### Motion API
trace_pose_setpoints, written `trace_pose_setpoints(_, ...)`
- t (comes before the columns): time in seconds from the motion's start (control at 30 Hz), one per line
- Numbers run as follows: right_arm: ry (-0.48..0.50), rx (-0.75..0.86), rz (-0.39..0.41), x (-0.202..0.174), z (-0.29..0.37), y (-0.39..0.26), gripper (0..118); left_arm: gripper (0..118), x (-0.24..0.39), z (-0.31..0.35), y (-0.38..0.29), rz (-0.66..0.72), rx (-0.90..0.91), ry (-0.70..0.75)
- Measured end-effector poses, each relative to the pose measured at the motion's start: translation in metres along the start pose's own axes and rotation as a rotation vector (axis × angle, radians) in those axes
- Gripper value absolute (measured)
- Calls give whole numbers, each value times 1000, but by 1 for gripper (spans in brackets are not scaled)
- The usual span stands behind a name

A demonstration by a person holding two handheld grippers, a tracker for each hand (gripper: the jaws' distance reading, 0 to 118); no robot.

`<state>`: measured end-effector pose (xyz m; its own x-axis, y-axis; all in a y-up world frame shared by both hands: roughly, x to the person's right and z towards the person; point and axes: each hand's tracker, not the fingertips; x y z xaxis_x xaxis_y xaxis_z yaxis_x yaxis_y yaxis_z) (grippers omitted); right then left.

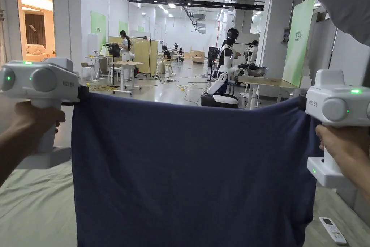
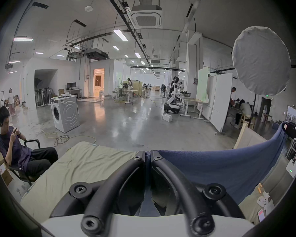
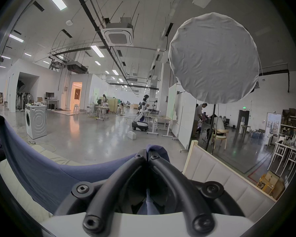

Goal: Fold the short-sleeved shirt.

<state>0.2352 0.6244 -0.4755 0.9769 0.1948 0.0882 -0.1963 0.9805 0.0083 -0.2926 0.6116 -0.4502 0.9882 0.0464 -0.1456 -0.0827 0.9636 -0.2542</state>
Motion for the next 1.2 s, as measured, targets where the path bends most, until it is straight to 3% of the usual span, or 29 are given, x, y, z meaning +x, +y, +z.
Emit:
trace_pose_setpoints(0.13, -2, 27, -28, -2, -4, 12, 1, 6, 0, -1, 13, -11, 42, 12)
trace_pose_setpoints(0.33, 16, 49, 13, -11, -3, 2, 1, 6, -6, -3, 3, -15, 53, 19)
trace_pose_setpoints(0.73, 50, -71, 22, -13, 58, -96, 1, 6, -23, 29, -108, -2, -43, -25)
trace_pose_setpoints(1.0, 79, -141, 33, -9, 142, -153, 1, 6, -29, 93, -181, -15, -58, -41)
trace_pose_setpoints(1.13, 89, -172, 80, -11, 188, -191, 1, 6, -32, 125, -228, -18, -98, -48)
trace_pose_setpoints(1.2, 102, -219, 52, -8, 210, -215, 1, 6, -34, 143, -255, -18, -119, -43)
